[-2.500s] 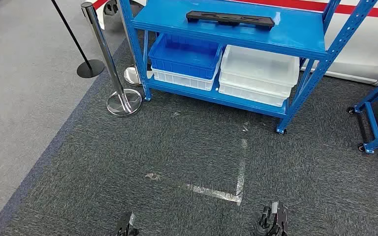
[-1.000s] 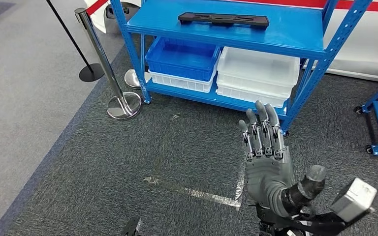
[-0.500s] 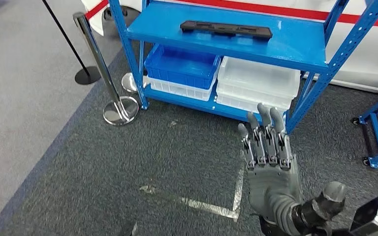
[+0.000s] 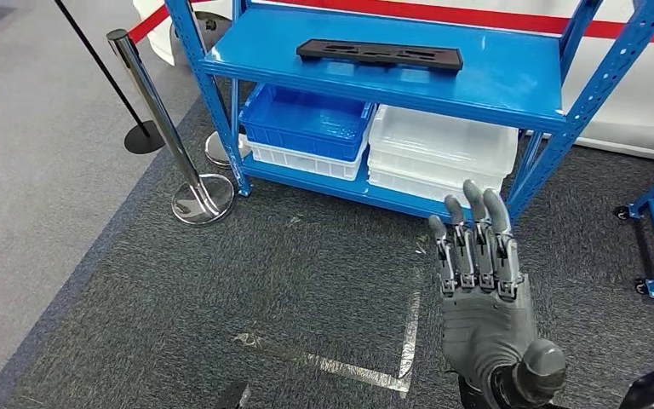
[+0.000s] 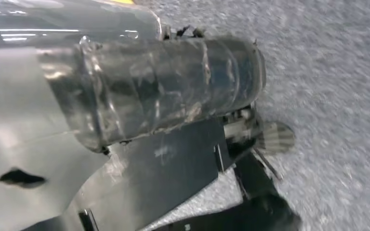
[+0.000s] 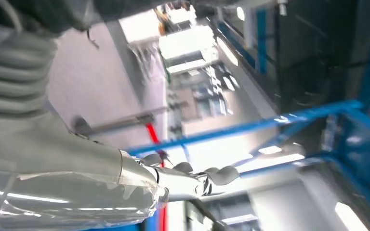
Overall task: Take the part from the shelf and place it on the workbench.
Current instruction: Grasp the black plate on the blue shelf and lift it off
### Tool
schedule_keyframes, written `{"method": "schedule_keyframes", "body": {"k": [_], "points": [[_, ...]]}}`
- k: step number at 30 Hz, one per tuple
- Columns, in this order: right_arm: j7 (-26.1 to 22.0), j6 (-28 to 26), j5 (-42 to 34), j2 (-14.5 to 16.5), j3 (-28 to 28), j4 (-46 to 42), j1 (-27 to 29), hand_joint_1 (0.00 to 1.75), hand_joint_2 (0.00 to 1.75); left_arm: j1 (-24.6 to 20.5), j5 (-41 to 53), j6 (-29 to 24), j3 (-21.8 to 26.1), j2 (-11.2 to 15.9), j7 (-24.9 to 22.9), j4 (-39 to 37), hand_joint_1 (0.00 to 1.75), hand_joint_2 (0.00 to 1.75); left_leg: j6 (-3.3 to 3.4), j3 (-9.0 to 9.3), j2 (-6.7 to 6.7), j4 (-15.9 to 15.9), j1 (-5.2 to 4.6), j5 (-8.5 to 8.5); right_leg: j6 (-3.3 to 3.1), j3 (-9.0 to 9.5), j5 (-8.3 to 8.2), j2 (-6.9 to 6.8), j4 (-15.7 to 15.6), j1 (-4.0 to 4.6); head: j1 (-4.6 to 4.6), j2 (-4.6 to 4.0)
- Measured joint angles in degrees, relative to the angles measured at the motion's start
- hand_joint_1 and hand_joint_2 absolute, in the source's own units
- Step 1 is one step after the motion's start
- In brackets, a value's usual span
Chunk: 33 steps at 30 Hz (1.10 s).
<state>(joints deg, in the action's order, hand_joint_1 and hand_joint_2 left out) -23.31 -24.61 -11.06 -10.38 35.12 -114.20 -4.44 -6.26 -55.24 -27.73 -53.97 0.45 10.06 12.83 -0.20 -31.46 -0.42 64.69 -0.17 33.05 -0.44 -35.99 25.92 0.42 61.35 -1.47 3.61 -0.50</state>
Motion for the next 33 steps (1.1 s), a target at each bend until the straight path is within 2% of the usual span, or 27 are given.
{"method": "schedule_keyframes", "body": {"k": [2, 3, 4, 5, 7, 8, 9, 11, 13, 14, 15, 17, 18, 19, 20, 22, 23, 24, 27, 29, 30, 33], "points": [[0.13, -0.61, 1.47, -0.02, 0.19, -0.17, -0.02, 0.00, 1.75, -0.07, 0.20, 0.07, -0.15, -0.06, 0.58, 0.00, 0.00, 0.00, -0.18, -4.69, 0.09, 7.13, 0.10, 2.25, -0.30, 0.64, 0.53, -0.09, -0.10, 0.28, 0.15, 0.00], [0.21, -0.90, 1.80, -0.03, 0.27, -0.18, 0.00, 0.00, 1.75, -0.11, 0.25, 0.12, -0.21, -0.09, 0.83, 0.00, 0.00, 0.00, -0.10, -6.59, 0.10, 9.28, 0.11, 2.89, -0.40, 0.97, 0.82, -0.08, -0.10, 0.48, 0.15, 0.00], [0.25, -1.29, 2.06, -0.04, 0.33, -0.18, 0.02, 0.00, 1.75, -0.15, 0.28, 0.17, -0.30, -0.13, 1.03, 0.00, 0.00, 0.00, 0.13, -7.72, 0.10, 9.75, 0.08, 2.54, -0.48, 1.37, 1.14, -0.02, -0.10, 0.66, 0.15, 0.00], [0.21, -1.75, 2.26, -0.04, 0.36, -0.19, 0.04, 0.00, 1.75, -0.19, 0.29, 0.20, -0.38, -0.15, 1.17, 0.00, 0.00, 0.00, 0.47, -7.86, 0.09, 8.23, -0.05, 0.88, -0.53, 1.87, 1.47, 0.06, -0.10, 0.81, 0.14, 0.00], [0.07, -2.40, 2.40, -0.04, 0.36, -0.32, 0.10, 0.00, 1.75, -0.20, 0.27, 0.26, -0.51, -0.16, 1.30, -0.01, 0.00, 0.00, 1.43, -5.99, 0.13, 1.36, -0.66, -4.56, -0.55, 2.89, 2.11, 0.20, -0.21, 0.92, 0.09, 0.00], [0.01, -2.51, 2.28, -0.03, 0.36, -0.40, 0.14, 0.00, 1.75, -0.19, 0.27, 0.27, -0.54, -0.15, 1.34, -0.01, 0.00, 0.00, 1.89, -5.16, 0.13, -1.52, -1.09, -6.02, -0.48, 3.23, 2.29, 0.28, -0.33, 0.89, 0.07, 0.00], [0.00, -2.53, 2.00, -0.03, 0.37, -0.48, 0.17, 0.00, 1.75, -0.19, 0.28, 0.30, -0.55, -0.14, 1.37, -0.02, 0.00, 0.00, 2.40, -4.48, 0.14, -3.65, -1.44, -6.82, -0.32, 3.33, 2.42, 0.32, -0.46, 0.83, 0.15, 0.00], [0.01, -2.51, 1.27, -0.03, 0.38, -0.53, 0.27, 0.00, 1.75, -0.20, 0.29, 0.32, -0.56, -0.13, 1.47, -0.02, 0.00, 0.00, 2.98, -4.18, 0.11, -4.85, -1.79, -6.83, 0.14, 3.46, 2.48, 0.37, -0.88, 0.77, 0.27, 0.01], [0.01, -2.47, 0.75, -0.04, 0.38, -0.67, 0.32, 0.00, 1.75, -0.14, 0.30, 0.35, -0.58, -0.17, 1.54, -0.02, 0.00, 0.00, 3.17, -3.21, 0.19, -6.50, -1.40, -8.09, 0.66, 3.70, 2.96, 0.28, -0.92, 0.86, 0.26, 0.01], [-0.02, -2.44, 0.57, -0.04, 0.38, -0.74, 0.29, 0.00, 1.75, -0.13, 0.30, 0.36, -0.59, -0.19, 1.55, -0.02, 0.00, 0.00, 3.25, -2.73, 0.25, -7.27, -1.19, -8.38, 0.87, 3.42, 3.74, 0.25, -0.03, 0.92, 0.20, 0.01], [-0.03, -2.36, 0.29, -0.04, 0.38, -0.79, 0.28, 0.00, 1.75, -0.13, 0.30, 0.39, -0.61, -0.21, 1.55, -0.03, 0.00, 0.00, 3.30, -2.33, 0.32, -7.88, -0.98, -8.61, 1.06, 2.44, 5.13, 0.20, 2.23, 0.95, 0.13, 0.01], [-0.10, -2.10, -0.52, -0.04, 0.38, -0.80, 0.36, 0.00, 0.87, -0.17, 0.30, 0.48, -0.63, -0.30, 1.59, -0.04, 0.00, 0.00, 3.48, -2.20, 0.37, -7.93, -0.98, -8.49, 1.41, -1.00, 8.28, 0.17, 9.07, 0.88, 0.02, 0.01], [-0.16, -1.92, -1.03, -0.04, 0.37, -0.79, 0.42, 0.00, 0.44, -0.17, 0.30, 0.52, -0.65, -0.34, 1.60, -0.04, 0.00, 0.00, 3.50, -2.21, 0.36, -7.80, -0.96, -8.35, 1.63, -2.59, 9.06, 0.16, 11.96, 0.81, -0.03, 0.00], [-0.22, -1.75, -1.47, -0.04, 0.37, -0.79, 0.47, 0.00, 0.00, -0.12, 0.30, 0.54, -0.69, -0.38, 1.60, -0.04, 0.00, 0.00, 3.48, -2.20, 0.34, -7.62, -0.91, -8.17, 1.84, -3.37, 8.76, 0.15, 13.05, 0.74, -0.02, 0.00], [-0.28, -1.57, -1.85, -0.04, 0.37, -0.79, 0.48, 0.00, 0.00, -0.08, 0.30, 0.54, -0.76, -0.39, 1.51, -0.04, 0.00, 0.00, 3.37, -2.17, 0.30, -7.37, -0.83, -7.94, 2.04, -3.11, 7.39, 0.13, 11.99, 0.64, -0.04, 0.00], [-0.33, -1.31, -2.45, -0.04, 0.38, -0.78, 0.47, 0.00, 0.00, -0.03, 0.30, 0.52, -0.92, -0.43, 1.15, -0.04, 0.00, 0.00, 2.93, -2.19, 0.16, -6.55, -0.60, -7.30, 2.36, -0.34, 3.62, 0.08, 5.51, 0.35, -0.03, 0.00], [-0.33, -1.22, -2.71, -0.04, 0.38, -0.75, 0.48, 0.00, 0.00, -0.07, 0.29, 0.50, -0.98, -0.44, 0.89, -0.05, 0.00, 0.00, 2.62, -2.37, 0.09, -5.87, -0.62, -6.92, 2.33, 1.06, 2.38, 0.10, 2.34, 0.30, -0.11, 0.00], [-0.33, -1.18, -2.93, -0.05, 0.38, -0.72, 0.48, 0.00, 0.00, -0.11, 0.27, 0.48, -1.02, -0.44, 0.64, -0.07, 0.00, 0.00, 2.32, -2.59, 0.01, -5.37, -0.65, -6.66, 2.15, 1.92, 1.83, 0.14, 0.40, 0.32, -0.13, 0.00], [-0.34, -1.14, -3.30, -0.07, 0.38, -0.64, 0.50, 0.00, 0.00, -0.14, 0.23, 0.44, -1.07, -0.40, 0.11, -0.10, 0.00, 0.00, 1.74, -3.03, -0.09, -4.91, -0.76, -6.44, 1.20, 2.12, 1.75, 0.24, -0.36, 0.44, -0.12, 0.00], [-0.34, -1.14, -3.39, -0.07, 0.38, -0.64, 0.48, 0.00, 0.00, -0.18, 0.20, 0.42, -1.08, -0.40, -0.06, -0.11, 0.00, 0.00, 1.23, -3.60, -0.03, -3.59, -0.66, -5.41, 0.72, 2.24, 1.59, 0.16, -0.60, 0.28, 0.00, 0.00], [-0.33, -1.13, -3.41, -0.07, 0.38, -0.64, 0.45, 0.00, 0.00, -0.21, 0.19, 0.40, -1.09, -0.40, -0.09, -0.11, 0.00, 0.00, 0.90, -4.57, 0.02, -1.38, -0.53, -4.05, 0.51, 2.31, 1.54, 0.07, -0.71, 0.18, 0.10, 0.01], [-0.20, -1.12, -3.48, -0.07, 0.38, -0.64, 0.44, 0.00, 0.00, -0.25, 0.21, 0.36, -1.15, -0.41, 0.12, -0.11, 0.00, 0.00, 0.12, -9.37, 0.10, 9.22, -0.10, 0.67, 0.17, 2.33, 1.61, -0.17, -0.71, 0.28, 0.30, 0.00]]}}
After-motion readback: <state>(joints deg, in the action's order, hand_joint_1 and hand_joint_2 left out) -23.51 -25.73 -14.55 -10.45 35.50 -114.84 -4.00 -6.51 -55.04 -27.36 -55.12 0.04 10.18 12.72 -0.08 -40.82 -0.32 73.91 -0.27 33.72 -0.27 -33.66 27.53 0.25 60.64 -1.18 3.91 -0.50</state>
